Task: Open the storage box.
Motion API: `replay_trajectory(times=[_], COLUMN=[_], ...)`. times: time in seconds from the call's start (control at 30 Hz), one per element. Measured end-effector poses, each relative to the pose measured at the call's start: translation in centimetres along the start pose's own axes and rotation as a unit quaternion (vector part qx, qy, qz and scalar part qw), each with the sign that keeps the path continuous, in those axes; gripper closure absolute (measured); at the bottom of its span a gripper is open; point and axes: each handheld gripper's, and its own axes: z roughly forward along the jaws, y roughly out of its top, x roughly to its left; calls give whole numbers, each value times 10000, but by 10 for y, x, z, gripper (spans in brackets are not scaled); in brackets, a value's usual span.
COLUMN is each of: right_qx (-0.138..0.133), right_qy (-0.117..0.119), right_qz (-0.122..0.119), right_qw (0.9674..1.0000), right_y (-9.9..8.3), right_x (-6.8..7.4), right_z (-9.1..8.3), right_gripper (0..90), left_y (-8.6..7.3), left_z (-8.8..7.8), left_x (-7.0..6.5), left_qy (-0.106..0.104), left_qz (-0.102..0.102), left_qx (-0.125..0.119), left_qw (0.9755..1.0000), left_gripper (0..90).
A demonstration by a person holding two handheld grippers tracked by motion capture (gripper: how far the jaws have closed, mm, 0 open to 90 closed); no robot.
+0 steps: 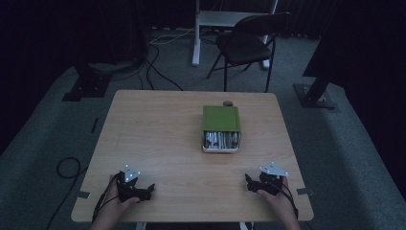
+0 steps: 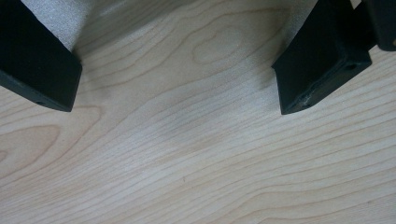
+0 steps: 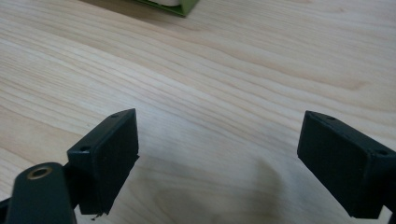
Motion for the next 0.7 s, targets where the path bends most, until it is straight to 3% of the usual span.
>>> replay_trajectory(times=[0.4, 0.5, 0.7], right_qx=[20, 13, 50], right_qy=[107, 114, -4], right_qz=[-607, -646, -1057], right_qw=[9981, 9978, 9944], right_y=[9, 12, 20], right_x=[23, 27, 37], right_z=[16, 19, 24], right_gripper=[127, 127, 127], left_y=[0, 0, 0], left_z=[0, 0, 0], left_x=[0, 0, 0], left_qy=[-1, 0, -1], left_qz=[1, 0, -9], left_qx=[1, 0, -7], left_qw=[10000, 10000, 10000], left_gripper=[9, 10, 10])
